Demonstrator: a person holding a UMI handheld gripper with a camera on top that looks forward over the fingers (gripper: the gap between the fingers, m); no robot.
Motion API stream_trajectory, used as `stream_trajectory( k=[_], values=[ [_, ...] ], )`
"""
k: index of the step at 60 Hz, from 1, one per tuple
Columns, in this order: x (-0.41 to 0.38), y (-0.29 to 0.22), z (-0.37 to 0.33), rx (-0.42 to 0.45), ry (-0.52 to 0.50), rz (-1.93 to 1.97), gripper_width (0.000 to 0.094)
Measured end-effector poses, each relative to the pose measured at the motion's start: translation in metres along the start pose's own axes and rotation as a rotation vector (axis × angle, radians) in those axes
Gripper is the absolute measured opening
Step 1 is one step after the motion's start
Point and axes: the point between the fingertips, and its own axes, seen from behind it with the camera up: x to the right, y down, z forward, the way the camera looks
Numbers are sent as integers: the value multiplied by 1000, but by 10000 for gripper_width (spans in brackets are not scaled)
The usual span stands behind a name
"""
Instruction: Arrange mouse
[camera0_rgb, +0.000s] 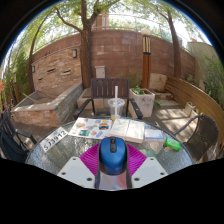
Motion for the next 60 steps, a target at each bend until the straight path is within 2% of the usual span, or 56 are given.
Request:
stream_trajectory(
  k=[2,6,7,11,16,19,22,25,29,44,60],
  values=[
    [12,-6,3,-60,7,-1,353],
    [31,30,19,-125,11,-9,357],
    [32,54,26,-126,11,-11,359],
    [46,58,33,-155,5,-25,425],
    [41,96,41,-207,-10,-33,525],
    [41,95,37,-210,-16,-36,637],
    [38,87,27,-195,-29,-45,856],
    [36,79,11,-183,-30,-51,822],
    [33,58,-18,-157,-29,-61,863],
    [15,16,-157,-92,11,-82,853],
    [0,21,-278,-36,72,-96,853]
  ],
)
